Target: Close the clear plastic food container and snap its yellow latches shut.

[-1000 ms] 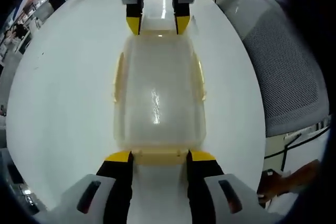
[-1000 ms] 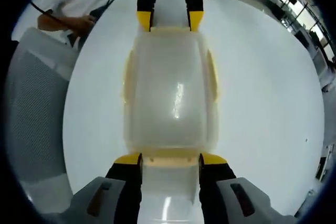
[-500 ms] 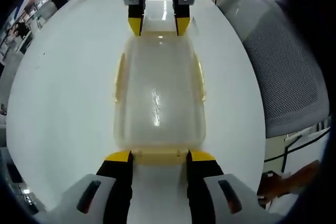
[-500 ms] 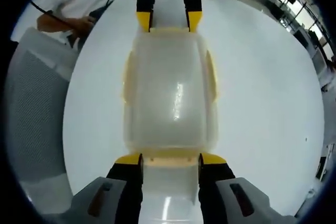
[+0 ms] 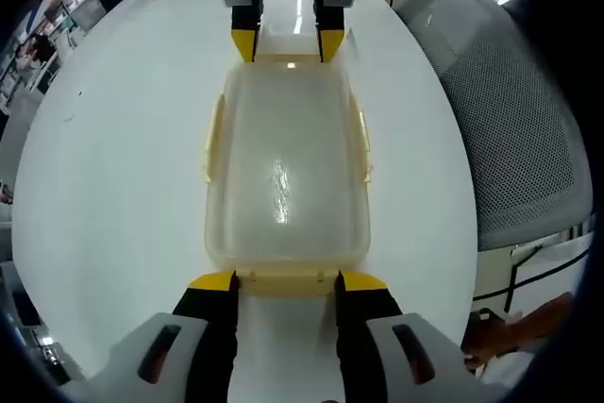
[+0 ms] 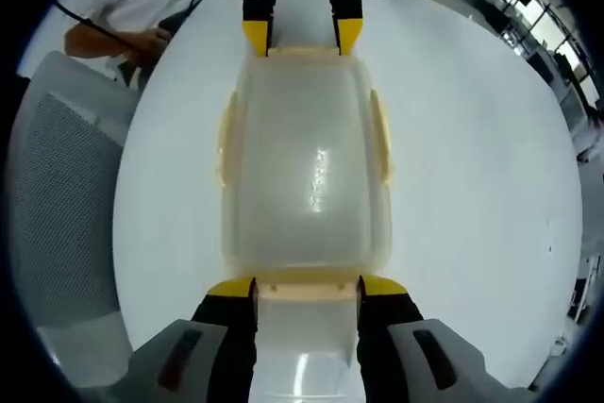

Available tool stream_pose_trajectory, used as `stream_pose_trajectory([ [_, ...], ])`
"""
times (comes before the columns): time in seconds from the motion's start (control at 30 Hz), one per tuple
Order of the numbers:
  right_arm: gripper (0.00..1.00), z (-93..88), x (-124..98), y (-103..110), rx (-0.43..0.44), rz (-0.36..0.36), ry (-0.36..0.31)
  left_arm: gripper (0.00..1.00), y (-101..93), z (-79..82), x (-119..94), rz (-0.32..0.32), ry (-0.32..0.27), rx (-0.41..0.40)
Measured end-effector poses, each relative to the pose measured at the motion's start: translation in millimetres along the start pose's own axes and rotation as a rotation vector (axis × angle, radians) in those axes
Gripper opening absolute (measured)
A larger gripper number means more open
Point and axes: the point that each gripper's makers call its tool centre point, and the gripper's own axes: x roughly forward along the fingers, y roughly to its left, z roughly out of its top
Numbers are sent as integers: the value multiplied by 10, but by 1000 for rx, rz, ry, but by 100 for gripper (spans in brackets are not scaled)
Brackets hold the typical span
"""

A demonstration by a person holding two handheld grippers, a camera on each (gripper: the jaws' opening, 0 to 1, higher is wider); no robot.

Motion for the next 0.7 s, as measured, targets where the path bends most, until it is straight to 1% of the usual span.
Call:
stream_pose_trajectory([
  [0.1,40,2,4,0,-4,5,-8,40,-2,3,-1,-2,3,-7],
  [0.23,40,4,-1,19,2,-6,-9,39,-16,-1,-9,3,11,-6],
  [0.4,39,15,-3,27,-15,-15,-4,39,-44,-3,-11,18,48,2],
  [0.5,39,25,-15,42,-46,-36,4,39,-85,-26,-13,7,47,-16],
  [0.63,39,39,-45,75,-38,-30,-21,39,-114,-32,-32,6,54,-14],
  [0.7,39,28,-57,64,-41,-36,-16,39,-114,-9,-46,10,47,-17],
])
